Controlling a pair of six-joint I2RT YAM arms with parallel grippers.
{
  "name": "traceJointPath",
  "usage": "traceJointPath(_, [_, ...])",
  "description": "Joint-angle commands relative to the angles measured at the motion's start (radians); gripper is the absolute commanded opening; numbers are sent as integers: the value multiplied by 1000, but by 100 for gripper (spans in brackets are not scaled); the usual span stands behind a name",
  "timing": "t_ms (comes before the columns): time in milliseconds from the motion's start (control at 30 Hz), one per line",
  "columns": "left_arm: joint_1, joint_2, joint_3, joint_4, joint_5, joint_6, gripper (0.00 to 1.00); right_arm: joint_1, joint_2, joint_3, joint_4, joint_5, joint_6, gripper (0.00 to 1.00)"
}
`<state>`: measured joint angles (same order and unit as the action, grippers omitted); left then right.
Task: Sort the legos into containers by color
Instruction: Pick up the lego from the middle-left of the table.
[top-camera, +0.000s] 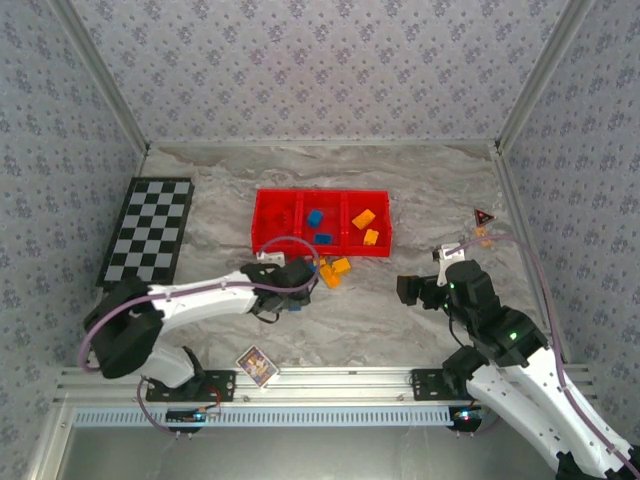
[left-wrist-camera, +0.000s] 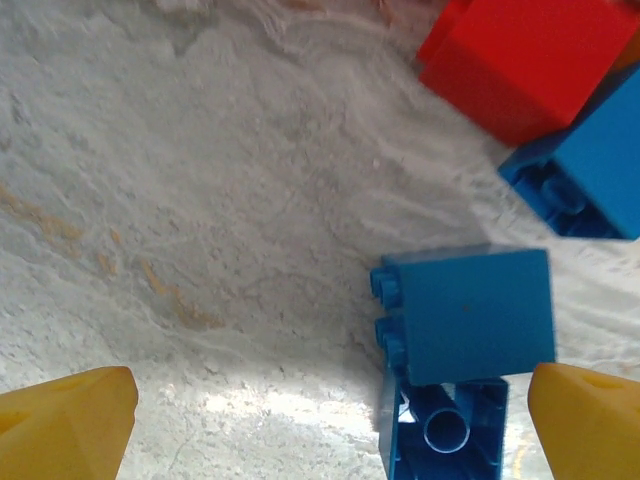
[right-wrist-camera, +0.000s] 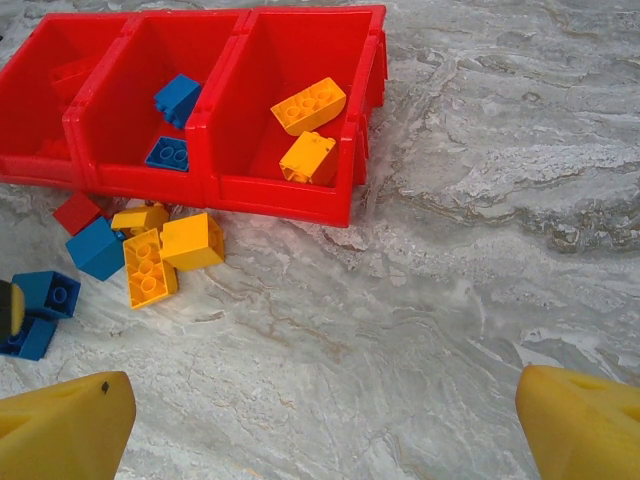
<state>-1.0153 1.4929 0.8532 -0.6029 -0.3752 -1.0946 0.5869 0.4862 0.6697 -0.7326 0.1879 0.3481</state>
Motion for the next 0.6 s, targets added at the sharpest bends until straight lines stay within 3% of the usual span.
traceJointPath(0, [-43, 80, 88, -51, -6, -13, 100, -5, 2, -5, 2, 19, 3, 100])
traceJointPath(200, [-74, 182, 155, -44, 36, 16, 100, -3, 6, -4, -2, 27, 4, 100])
traceJointPath(567, [-65, 215, 129, -14, 54, 5, 92, -5, 6, -9, 3, 35, 9, 100])
